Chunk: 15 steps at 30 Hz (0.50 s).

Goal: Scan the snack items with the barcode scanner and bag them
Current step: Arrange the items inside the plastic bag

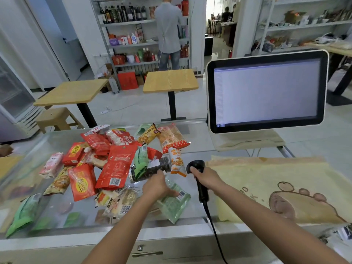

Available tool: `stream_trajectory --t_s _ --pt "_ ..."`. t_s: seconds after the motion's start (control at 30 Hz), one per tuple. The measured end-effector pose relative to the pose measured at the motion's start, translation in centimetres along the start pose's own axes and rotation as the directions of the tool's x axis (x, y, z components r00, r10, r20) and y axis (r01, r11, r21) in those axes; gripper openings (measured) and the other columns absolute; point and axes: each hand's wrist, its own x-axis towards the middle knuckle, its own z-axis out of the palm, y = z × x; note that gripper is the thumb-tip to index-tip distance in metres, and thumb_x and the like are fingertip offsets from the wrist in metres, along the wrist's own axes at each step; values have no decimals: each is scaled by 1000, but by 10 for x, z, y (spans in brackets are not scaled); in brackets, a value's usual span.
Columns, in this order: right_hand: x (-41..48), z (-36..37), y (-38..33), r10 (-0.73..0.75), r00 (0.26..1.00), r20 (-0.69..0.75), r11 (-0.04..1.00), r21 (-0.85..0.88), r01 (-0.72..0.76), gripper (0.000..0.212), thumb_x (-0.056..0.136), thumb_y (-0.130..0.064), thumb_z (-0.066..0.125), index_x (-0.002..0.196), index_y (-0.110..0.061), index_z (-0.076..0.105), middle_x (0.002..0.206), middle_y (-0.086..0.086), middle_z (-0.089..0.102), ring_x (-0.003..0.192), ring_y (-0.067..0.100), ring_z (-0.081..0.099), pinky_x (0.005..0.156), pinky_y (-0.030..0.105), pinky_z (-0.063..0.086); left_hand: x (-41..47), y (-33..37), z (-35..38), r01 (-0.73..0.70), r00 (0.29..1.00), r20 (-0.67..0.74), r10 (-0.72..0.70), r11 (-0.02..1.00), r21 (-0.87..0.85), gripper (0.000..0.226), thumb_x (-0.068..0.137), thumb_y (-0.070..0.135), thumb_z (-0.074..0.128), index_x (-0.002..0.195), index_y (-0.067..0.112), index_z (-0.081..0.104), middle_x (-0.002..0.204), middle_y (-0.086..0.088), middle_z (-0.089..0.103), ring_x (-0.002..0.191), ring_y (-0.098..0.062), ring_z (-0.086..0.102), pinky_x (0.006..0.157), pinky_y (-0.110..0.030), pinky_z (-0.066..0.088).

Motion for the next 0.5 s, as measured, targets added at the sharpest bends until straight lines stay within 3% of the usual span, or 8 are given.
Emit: stream_trajectory --t_s 0.1,0.17,0.23,0.3,0.37,0.43,0.5 --pt "7 -29 7 -45 995 -92 998 -54 41 56 97 -53 40 79 -4 60 82 13 64 69 28 60 69 35 51 -6 5 -18 -24 1000 -8 23 984 -177 74 62 34 87 121 15 46 122 -4 59 102 -23 58 85 -38 51" --pt "15 -53 21 -112 956 -271 988 -134 78 52 100 -45 36 80 -5 62 88 13 64 81 30 61 76 38 49 -11 11 -33 -46 997 -67 29 963 -265 64 66 25 85 117 12 48 115 -5 62 90 -18 57 77 -35 51" --pt "23 -80 40 -162 893 -420 961 -273 46 30 100 -25 39 98 -8 65 109 14 61 104 32 54 83 38 45 -16 17 -49 -69 994 -105 30 919 -389 47 70 14 82 107 8 53 104 -7 64 82 -18 61 71 -36 54" --pt "32 -103 57 -171 909 -381 874 -485 -39 34 96 -14 43 127 -18 56 134 11 49 126 31 39 95 39 39 -19 22 -63 -91 992 -126 28 844 -529 32 70 8 80 89 10 54 88 -8 67 75 -22 66 71 -40 56" --pt "40 -118 68 -107 960 -257 764 -640 -86 46 94 -16 45 139 -26 45 143 6 42 135 29 29 107 40 29 -21 28 -73 -118 990 -139 37 764 -635 26 71 4 80 82 9 56 81 -9 70 72 -25 69 72 -41 57" --pt "45 -123 72 -71 976 -207 690 -716 -102 49 91 -18 50 138 -27 43 138 2 49 136 26 27 110 40 22 -22 33 -78 -121 992 -120 49 680 -723 19 74 4 77 82 8 60 80 -10 72 74 -27 70 76 -44 57" --pt "49 -124 72 -106 963 -248 631 -765 -128 37 88 -19 54 124 -23 55 120 0 60 131 24 33 105 38 25 -23 38 -79 -124 992 -105 67 609 -783 12 79 6 73 84 8 62 83 -10 73 75 -27 71 77 -44 57"
